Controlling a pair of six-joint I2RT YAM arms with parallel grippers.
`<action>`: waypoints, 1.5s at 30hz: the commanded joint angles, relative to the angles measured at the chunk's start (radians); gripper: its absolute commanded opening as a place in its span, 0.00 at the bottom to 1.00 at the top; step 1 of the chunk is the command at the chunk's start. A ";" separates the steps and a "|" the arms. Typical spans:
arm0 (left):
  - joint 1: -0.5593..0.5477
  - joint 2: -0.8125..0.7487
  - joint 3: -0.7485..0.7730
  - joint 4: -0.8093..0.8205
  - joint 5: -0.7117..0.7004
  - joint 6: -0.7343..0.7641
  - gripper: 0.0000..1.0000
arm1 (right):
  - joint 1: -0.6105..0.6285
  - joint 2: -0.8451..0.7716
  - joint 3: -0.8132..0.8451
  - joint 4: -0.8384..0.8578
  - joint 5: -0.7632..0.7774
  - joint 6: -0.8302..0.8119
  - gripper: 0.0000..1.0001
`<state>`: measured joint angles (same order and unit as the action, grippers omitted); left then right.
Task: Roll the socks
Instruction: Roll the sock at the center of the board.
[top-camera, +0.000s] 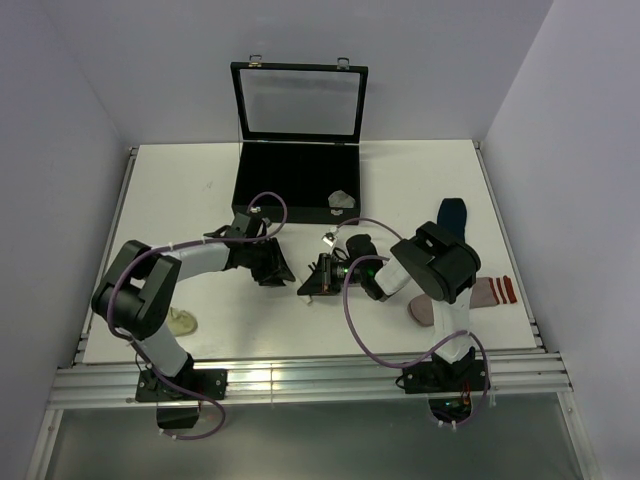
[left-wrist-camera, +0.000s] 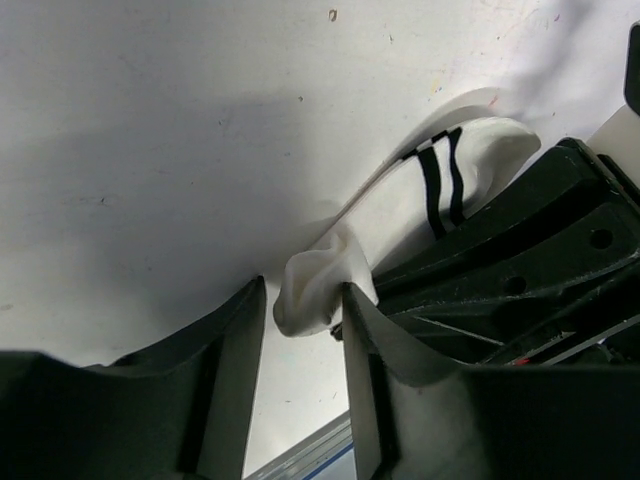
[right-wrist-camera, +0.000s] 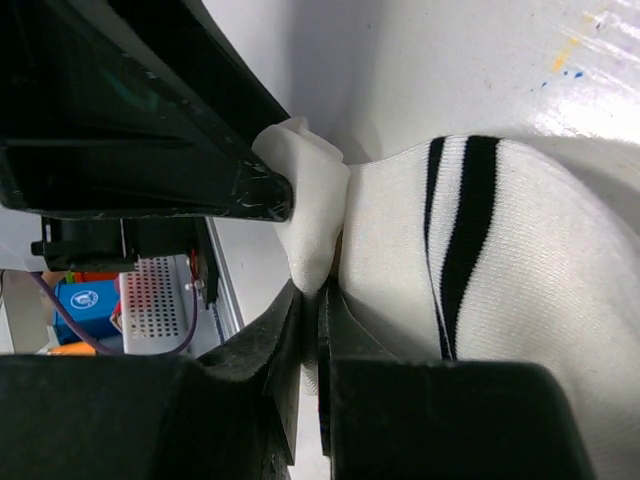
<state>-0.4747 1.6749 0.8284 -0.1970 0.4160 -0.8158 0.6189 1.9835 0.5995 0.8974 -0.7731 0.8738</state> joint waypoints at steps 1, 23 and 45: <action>-0.002 0.022 0.006 0.031 0.024 -0.008 0.41 | -0.002 0.032 -0.015 -0.068 0.006 -0.025 0.00; -0.013 0.029 0.089 -0.076 -0.009 0.024 0.01 | 0.105 -0.428 0.120 -0.699 0.532 -0.459 0.51; -0.019 0.042 0.114 -0.097 -0.014 0.024 0.00 | 0.435 -0.269 0.275 -0.841 0.966 -0.634 0.46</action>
<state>-0.4889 1.7180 0.9131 -0.2970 0.4126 -0.8059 1.0416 1.6978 0.8486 0.0605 0.1459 0.2539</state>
